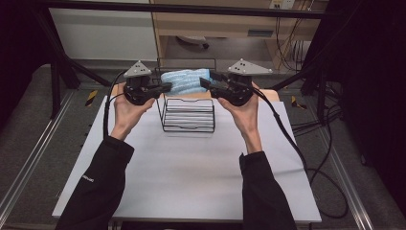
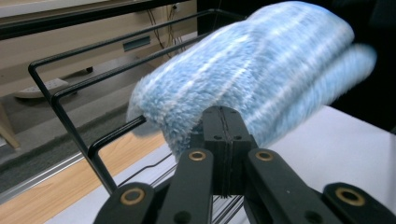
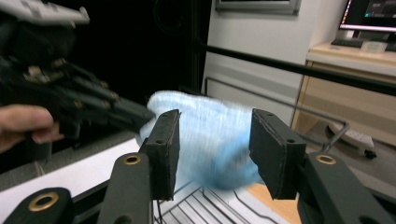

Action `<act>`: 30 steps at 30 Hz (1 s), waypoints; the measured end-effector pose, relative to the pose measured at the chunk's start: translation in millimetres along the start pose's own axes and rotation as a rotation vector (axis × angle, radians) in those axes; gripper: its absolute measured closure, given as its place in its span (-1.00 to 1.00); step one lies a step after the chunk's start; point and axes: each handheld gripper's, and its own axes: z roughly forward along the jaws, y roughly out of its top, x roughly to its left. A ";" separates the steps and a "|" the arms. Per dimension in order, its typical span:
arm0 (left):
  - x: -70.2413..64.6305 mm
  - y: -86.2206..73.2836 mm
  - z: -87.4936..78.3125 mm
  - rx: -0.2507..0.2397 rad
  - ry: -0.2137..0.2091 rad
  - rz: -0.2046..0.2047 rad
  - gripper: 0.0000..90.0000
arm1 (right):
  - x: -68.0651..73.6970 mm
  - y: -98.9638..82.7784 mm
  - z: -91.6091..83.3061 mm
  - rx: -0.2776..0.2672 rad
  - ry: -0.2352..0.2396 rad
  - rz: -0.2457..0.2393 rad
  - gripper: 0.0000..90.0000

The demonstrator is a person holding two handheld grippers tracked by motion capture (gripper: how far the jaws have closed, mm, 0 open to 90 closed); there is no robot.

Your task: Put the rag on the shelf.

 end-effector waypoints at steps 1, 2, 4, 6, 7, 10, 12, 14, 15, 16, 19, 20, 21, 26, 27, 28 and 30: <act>0.2 -0.7 0.8 0.001 0.000 0.002 1.00 | 0.8 2.3 -0.2 -0.004 0.002 0.003 0.26; 0.7 -1.5 1.4 0.002 0.000 0.004 1.00 | 1.8 4.4 0.3 -0.003 0.002 0.003 0.31; 1.1 -2.9 2.2 -0.004 0.000 0.003 1.00 | 3.8 6.6 3.2 0.024 0.005 0.002 0.61; 1.1 -3.8 2.4 -0.005 -0.001 0.007 1.00 | 4.5 4.4 9.0 0.069 0.007 0.009 0.80; 1.0 -3.9 2.2 -0.006 -0.001 0.009 1.00 | 4.3 1.3 13.4 0.106 -0.004 0.009 0.86; 1.1 -5.2 1.1 -0.013 0.003 0.019 1.00 | 2.9 -7.7 19.4 0.159 -0.022 0.000 0.98; 1.9 -7.4 1.6 -0.014 0.005 0.022 1.00 | -1.1 -15.0 20.8 0.172 -0.016 0.021 1.00; 2.9 -9.5 2.9 -0.015 0.007 0.019 1.00 | -5.8 -22.2 21.9 0.183 -0.023 0.044 1.00; 3.6 -10.8 3.9 -0.018 0.009 0.017 1.00 | -7.7 -25.5 22.4 0.187 -0.024 0.055 1.00; 4.0 -11.5 4.9 -0.020 0.009 0.016 1.00 | -9.5 -28.8 23.2 0.189 -0.028 0.059 1.00; 4.0 -12.6 7.5 -0.028 0.017 0.016 1.00 | -11.7 -33.8 26.1 0.187 -0.035 0.057 1.00; 3.9 -12.7 8.2 -0.030 0.019 0.016 1.00 | -11.7 -34.6 27.1 0.185 -0.038 0.060 1.00; 3.9 -12.8 9.1 -0.031 0.020 0.015 1.00 | -11.9 -35.1 27.8 0.182 -0.041 0.054 1.00; 3.8 -13.4 11.0 -0.036 0.029 0.014 1.00 | -11.2 -37.7 30.8 0.180 -0.048 0.044 0.97; 3.8 -13.6 11.2 -0.037 0.031 0.014 1.00 | -11.3 -38.3 30.9 0.180 -0.049 0.044 0.97; 3.7 -13.7 11.5 -0.039 0.032 0.013 1.00 | -11.4 -38.7 30.9 0.178 -0.049 0.047 0.96; 4.0 -13.6 12.4 -0.043 0.038 0.011 1.00 | -11.5 -38.9 31.2 0.173 -0.049 0.054 0.95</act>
